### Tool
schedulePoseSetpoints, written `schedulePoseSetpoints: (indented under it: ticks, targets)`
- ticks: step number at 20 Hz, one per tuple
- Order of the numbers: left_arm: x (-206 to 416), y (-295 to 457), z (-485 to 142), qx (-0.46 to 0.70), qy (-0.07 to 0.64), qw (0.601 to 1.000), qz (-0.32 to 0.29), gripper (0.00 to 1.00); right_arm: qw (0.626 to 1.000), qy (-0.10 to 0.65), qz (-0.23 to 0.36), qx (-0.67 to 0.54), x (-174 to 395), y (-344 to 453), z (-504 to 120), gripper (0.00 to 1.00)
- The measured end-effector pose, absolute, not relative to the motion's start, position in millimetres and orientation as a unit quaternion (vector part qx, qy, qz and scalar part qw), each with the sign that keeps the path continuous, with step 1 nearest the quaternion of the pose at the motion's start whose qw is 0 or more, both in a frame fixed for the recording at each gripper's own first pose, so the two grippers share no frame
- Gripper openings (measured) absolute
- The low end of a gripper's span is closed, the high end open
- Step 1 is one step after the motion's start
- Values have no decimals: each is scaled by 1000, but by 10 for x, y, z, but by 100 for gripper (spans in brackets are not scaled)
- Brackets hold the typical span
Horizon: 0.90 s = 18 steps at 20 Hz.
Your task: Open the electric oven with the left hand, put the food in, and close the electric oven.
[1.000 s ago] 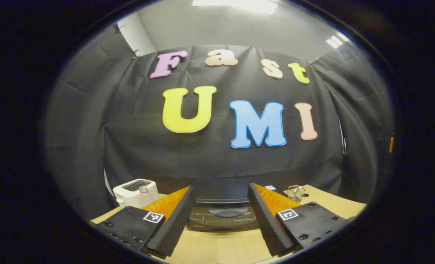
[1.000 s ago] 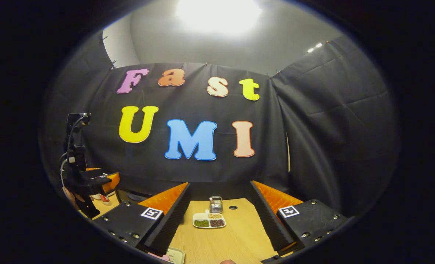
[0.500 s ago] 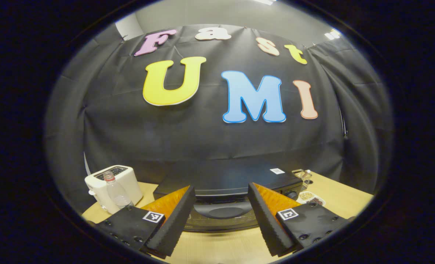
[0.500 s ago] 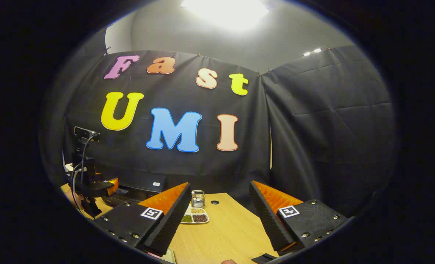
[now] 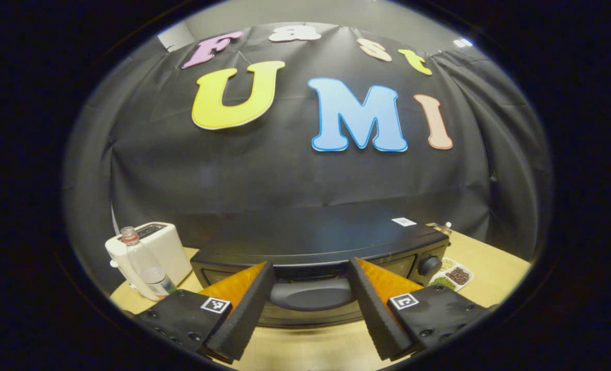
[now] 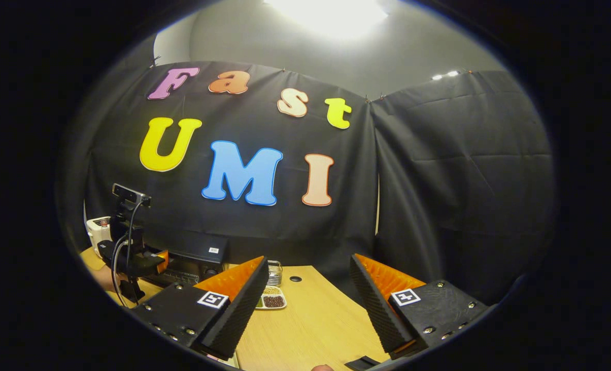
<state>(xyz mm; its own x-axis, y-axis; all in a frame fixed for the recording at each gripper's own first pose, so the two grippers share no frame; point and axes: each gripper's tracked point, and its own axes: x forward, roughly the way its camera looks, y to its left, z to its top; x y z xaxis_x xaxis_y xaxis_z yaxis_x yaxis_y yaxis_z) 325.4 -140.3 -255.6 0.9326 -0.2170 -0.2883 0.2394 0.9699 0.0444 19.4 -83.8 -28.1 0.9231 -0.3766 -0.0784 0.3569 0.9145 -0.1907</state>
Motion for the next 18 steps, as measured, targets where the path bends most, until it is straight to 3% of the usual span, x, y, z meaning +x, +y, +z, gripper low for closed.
schedulePoseSetpoints:
  ticks: [1,2,3,7,9,10,13,18]
  targets:
    - [3224,-1408,-2573,38,139,983,-115,100,977,55,-185,-87,204,-836,-267,99]
    - [3165,-1402,-2589,36,144,982,-114,91,978,54,-182,-86,201,-844,-266,99]
    - [3106,-1397,-2562,35,139,983,-114,100,979,53,-179,-85,193,-850,-269,99]
    - [2799,-1344,-2634,40,149,982,-106,97,982,59,-161,-77,205,-856,-313,99]
    - [2665,-1331,-2688,42,155,982,-102,100,984,64,-151,-70,192,-869,-333,99]
    - [2605,-1321,-2707,42,158,981,-101,95,985,64,-147,-68,187,-878,-333,99]
    - [2414,-1298,-2868,44,176,978,-98,100,986,62,-140,-70,142,-937,-323,99]
    - [2159,-1267,-3063,54,199,974,-93,97,987,68,-133,-67,42,-1016,-356,99]
